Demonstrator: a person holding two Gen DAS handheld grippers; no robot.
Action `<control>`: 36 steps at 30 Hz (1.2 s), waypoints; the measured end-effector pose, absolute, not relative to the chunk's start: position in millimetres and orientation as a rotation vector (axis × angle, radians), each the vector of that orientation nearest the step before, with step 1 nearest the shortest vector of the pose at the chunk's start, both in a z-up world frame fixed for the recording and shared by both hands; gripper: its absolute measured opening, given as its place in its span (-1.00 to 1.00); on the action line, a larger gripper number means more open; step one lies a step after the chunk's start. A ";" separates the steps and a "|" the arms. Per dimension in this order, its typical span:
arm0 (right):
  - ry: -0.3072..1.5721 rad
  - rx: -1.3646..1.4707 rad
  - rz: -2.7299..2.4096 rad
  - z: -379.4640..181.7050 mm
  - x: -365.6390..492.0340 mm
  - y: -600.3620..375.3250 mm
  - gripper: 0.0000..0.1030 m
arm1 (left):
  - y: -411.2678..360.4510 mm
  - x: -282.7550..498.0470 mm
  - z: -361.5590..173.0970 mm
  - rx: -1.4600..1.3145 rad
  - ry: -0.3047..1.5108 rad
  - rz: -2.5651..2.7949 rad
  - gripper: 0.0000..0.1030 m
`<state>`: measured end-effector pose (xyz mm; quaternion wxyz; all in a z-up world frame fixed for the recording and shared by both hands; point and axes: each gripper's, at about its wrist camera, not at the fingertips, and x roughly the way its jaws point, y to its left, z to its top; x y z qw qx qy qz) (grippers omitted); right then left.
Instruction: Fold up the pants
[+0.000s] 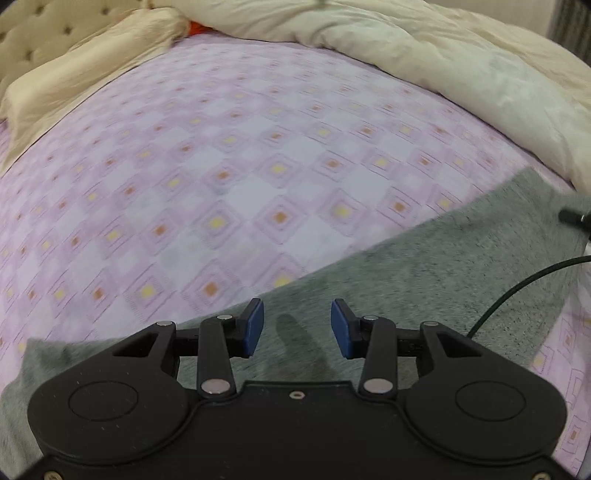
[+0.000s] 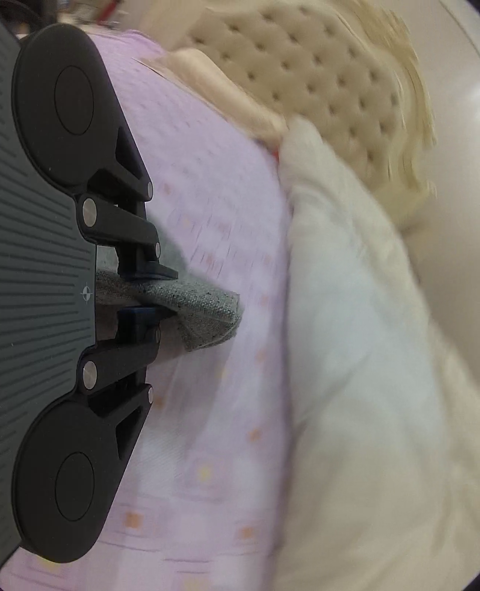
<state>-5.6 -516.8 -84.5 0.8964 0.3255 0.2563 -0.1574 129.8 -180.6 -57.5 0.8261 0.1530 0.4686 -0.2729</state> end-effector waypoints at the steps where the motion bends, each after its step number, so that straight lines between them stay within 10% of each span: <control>1: 0.525 0.655 -0.309 -76.7 -6.5 -515.4 -0.76 | -185.5 129.3 -58.9 0.333 0.994 -0.585 -0.03; 36: 0.578 0.400 -0.176 17.0 21.5 -454.3 -0.75 | -214.7 13.8 -44.1 0.306 1.244 -1.056 -0.12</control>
